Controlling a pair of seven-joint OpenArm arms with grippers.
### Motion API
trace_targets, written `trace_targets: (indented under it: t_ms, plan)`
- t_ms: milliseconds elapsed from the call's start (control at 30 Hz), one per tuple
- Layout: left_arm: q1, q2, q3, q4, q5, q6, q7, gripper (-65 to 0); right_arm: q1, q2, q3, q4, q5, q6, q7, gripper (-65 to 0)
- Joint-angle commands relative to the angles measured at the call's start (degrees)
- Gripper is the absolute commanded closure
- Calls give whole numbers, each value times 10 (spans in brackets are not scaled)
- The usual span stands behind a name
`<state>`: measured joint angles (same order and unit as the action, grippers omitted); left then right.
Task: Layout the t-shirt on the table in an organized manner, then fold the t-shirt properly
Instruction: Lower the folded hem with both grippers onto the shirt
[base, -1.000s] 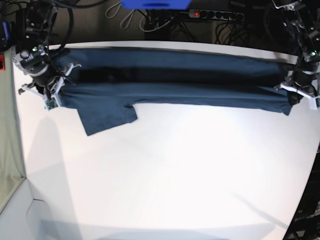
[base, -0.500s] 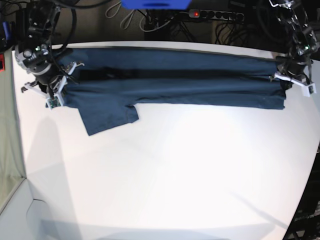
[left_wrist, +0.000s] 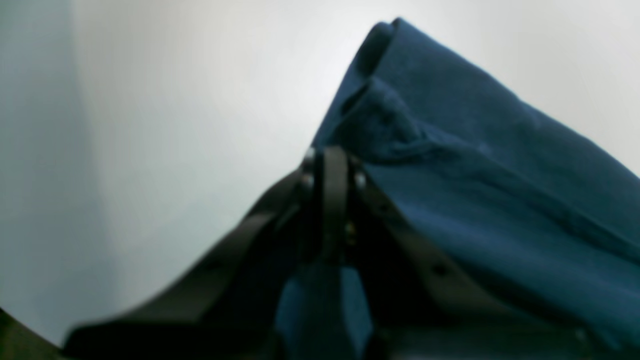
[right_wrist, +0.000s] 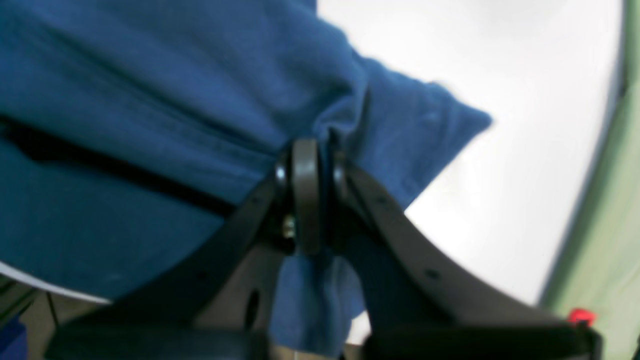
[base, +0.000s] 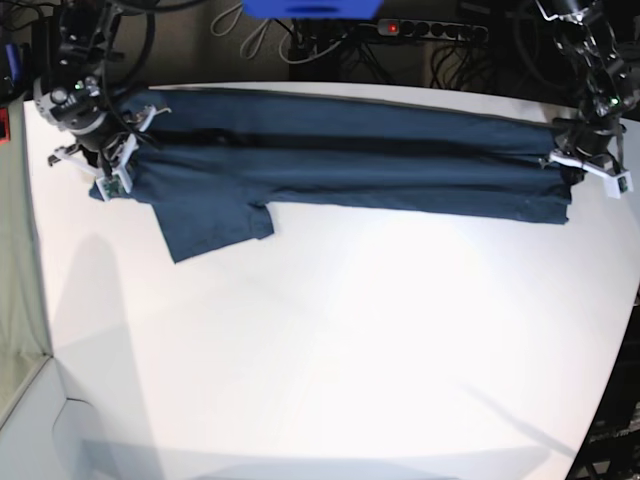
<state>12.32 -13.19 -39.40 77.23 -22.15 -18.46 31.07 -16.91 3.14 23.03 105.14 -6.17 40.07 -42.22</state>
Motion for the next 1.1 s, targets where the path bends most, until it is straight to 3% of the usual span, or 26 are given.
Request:
trace_targets:
  t_ms: [0,333,533,633,1000,1067]
  plan:
    - [-1,-7,-3,4,3,1,1,-2,2,6,1,4,2,-1,9,0]
    - [-1,-7,-3,4,3,1,-1,-2,5,10,2,-33,-1,-1,8,-8]
    - [-1,-7,-3,4,3,1,1,-4,6,10,5,-33,-2,-1,8,-214]
    - [-1,-7,-3,4,0,1,2,-5,5,10,7,-26,-2,-1,8,-276]
    - [-1,-7,-3,4,-3,0,3,-7,6,6,73,33,2,-1,6,-287]
    - [1,-7,-3,4,-3,0,3,-34,7,6,81,37,2,-1,6,-287]
